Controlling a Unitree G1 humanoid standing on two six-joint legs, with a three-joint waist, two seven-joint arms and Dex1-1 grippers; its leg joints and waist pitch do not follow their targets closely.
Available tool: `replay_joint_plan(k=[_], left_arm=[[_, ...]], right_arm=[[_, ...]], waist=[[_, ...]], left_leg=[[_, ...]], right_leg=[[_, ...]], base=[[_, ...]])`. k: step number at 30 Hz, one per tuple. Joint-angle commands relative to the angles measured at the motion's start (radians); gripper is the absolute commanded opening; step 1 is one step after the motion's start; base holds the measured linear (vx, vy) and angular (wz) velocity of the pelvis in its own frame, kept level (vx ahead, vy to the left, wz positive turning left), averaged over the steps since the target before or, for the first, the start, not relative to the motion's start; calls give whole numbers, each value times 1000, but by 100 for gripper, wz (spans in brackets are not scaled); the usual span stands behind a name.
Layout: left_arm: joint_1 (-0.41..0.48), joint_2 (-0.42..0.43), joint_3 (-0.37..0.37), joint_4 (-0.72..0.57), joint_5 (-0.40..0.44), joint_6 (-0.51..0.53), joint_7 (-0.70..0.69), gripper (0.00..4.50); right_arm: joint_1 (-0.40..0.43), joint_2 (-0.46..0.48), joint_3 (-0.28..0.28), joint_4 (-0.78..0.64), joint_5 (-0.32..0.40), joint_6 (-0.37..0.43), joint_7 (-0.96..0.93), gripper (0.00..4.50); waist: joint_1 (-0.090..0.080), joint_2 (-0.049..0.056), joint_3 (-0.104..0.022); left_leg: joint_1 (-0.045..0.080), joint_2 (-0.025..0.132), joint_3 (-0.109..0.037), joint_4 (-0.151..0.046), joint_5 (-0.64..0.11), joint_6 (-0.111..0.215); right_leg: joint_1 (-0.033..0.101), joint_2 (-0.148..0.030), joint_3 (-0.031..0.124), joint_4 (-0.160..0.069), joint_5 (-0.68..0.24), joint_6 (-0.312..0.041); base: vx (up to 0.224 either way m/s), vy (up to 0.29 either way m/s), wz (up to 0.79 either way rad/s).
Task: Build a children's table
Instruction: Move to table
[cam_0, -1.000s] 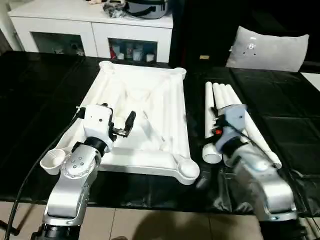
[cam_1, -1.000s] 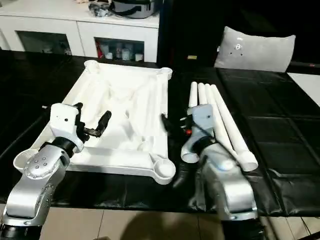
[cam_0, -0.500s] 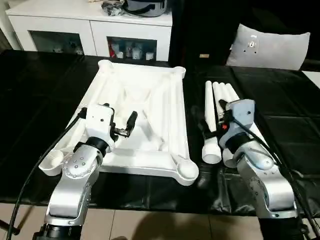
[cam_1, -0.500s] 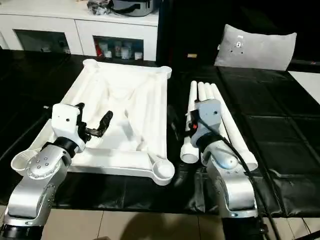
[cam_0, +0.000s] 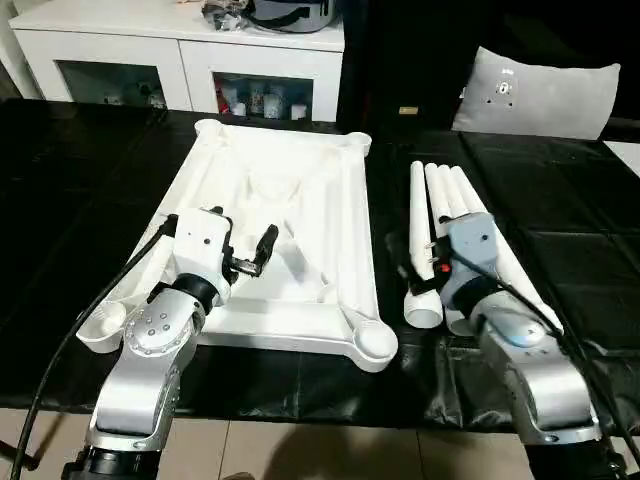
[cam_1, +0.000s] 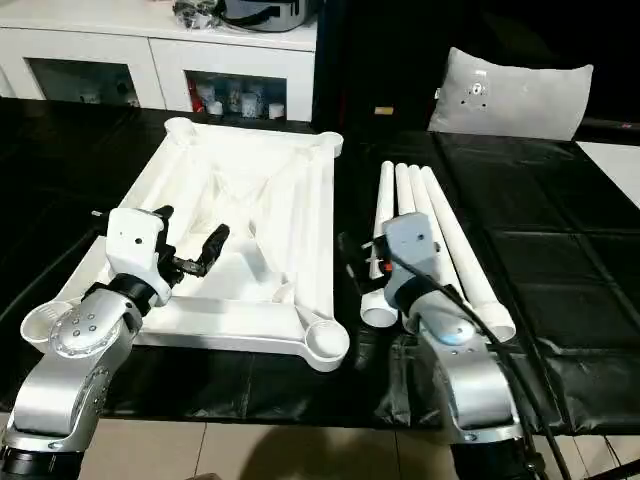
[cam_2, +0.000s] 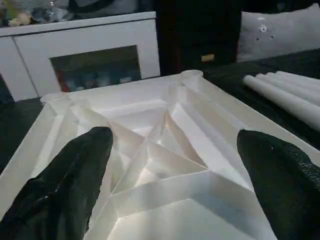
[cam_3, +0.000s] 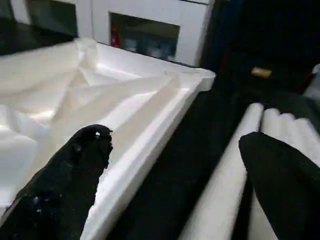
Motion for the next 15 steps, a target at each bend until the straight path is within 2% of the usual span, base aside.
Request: replay_joint_plan(k=[1,3,5,6,8,9,10,11,12,15], left_arm=[[4,25,-42,-4,-18,-15,-75,447],[5,50,-71,-7,-28,-6,-130,447],[-4,82,-106,7,-18,-8,-186,447],[-13,105,-132,16,-21,-17,-239,447],[-17,112,-140,18,-24,-19,-259,447],[-26,138,-165,19,-49,-6,-333,447],[-26,138,-165,19,-49,-6,-333,447],[-42,169,-194,29,-51,-11,-400,431],[-52,191,-211,37,-52,-26,-448,419],[-66,221,-234,41,-75,-31,-525,402]], right_arm=[[8,14,-22,-22,16,1,0,450],[6,10,-16,-13,-8,-36,-7,450],[8,-20,10,-12,-7,-8,38,450],[4,-36,18,-6,-8,-2,61,450],[1,-42,18,-5,-6,4,68,450],[-3,-79,21,-15,37,17,143,450],[-3,-79,21,-15,37,17,143,450],[-6,-128,23,-25,73,24,227,450],[-5,-166,27,-34,87,29,281,450],[0,-229,33,-45,92,35,348,450]], waist=[[5,16,-47],[5,13,-47],[7,15,-46],[8,9,-46],[7,12,-45],[7,11,-45],[9,12,-46],[10,5,-44],[13,9,-44],[17,2,-44]], left_leg=[[22,79,-30,-84,-199,-13],[21,78,-28,-86,-200,-21],[22,77,-27,-84,-189,-20],[22,78,-26,-85,-187,-18],[22,77,-24,-85,-178,-15],[21,77,-24,-84,-179,-12],[22,77,-25,-83,-179,-8],[21,78,-24,-83,-174,3],[23,79,-23,-82,-171,9],[22,80,-21,-81,-162,18]], right_leg=[[20,-101,55,-81,17,-162],[18,-101,55,-79,13,-165],[20,-99,54,-78,18,-165],[21,-100,55,-79,18,-164],[20,-101,55,-77,19,-168],[22,-102,55,-78,18,-169],[24,-105,55,-79,17,-171],[25,-104,54,-78,19,-175],[22,-103,54,-78,14,-174],[24,-106,55,-78,6,-178]], base=[[0,0,0],[0,0,0],[0,0,0],[0,0,0],[0,0,0],[0,0,0],[0,0,0],[0,0,0],[0,0,0],[0,0,0]])
